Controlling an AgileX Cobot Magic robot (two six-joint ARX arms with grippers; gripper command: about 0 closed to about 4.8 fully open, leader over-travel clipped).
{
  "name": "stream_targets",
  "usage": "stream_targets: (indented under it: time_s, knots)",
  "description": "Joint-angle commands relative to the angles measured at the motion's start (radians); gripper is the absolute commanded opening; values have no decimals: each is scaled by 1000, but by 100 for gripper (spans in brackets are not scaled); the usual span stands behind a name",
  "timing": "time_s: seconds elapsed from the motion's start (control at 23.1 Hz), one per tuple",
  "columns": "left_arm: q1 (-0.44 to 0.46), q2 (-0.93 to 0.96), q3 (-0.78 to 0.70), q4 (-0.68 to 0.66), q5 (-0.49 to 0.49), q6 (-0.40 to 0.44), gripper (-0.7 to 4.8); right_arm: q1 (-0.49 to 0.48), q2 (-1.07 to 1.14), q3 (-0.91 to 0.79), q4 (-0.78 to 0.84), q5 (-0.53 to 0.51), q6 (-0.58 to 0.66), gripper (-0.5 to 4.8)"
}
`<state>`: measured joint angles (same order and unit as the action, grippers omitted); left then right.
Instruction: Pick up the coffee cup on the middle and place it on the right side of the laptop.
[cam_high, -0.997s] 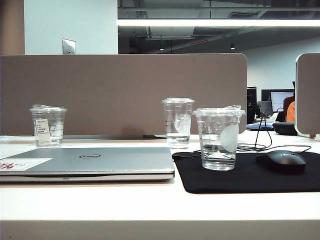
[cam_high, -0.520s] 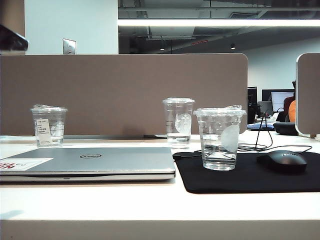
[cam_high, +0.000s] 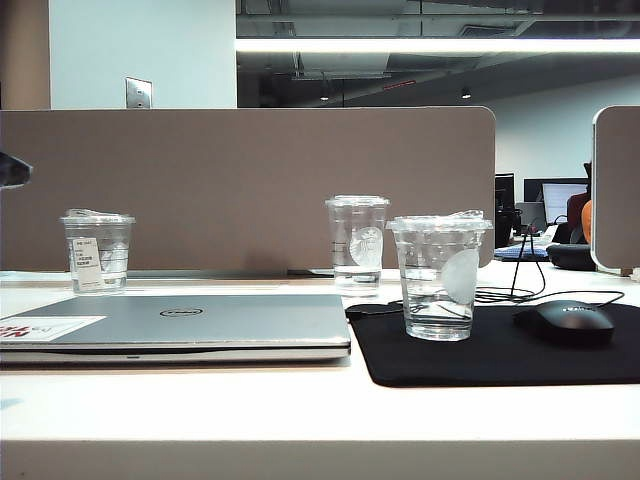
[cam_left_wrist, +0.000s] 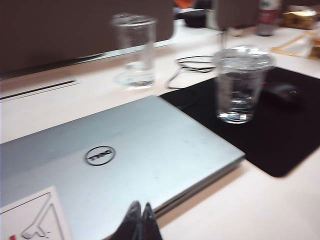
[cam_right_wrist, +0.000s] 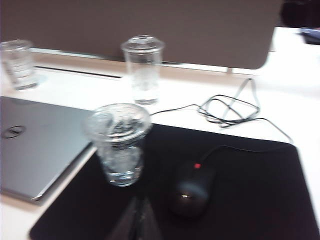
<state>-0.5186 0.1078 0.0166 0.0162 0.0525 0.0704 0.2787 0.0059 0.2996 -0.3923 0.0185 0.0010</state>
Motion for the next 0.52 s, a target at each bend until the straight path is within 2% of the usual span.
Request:
stream_targets:
  time_s: [0.04, 0.17, 0.26, 0.52]
  knots:
    - [150, 0, -11, 25, 98, 6, -5, 0, -1, -18, 36, 69, 3, -5]
    - [285, 0, -11, 37, 155, 49, -5, 1, -2, -77, 106, 68, 5, -5]
    - [360, 0, -11, 47, 151, 50, -5, 1, -2, -149, 175, 69, 6, -5]
    - [435, 0, -11, 46, 82, 66, -5, 0, -3, -298, 256, 82, 4, -5]
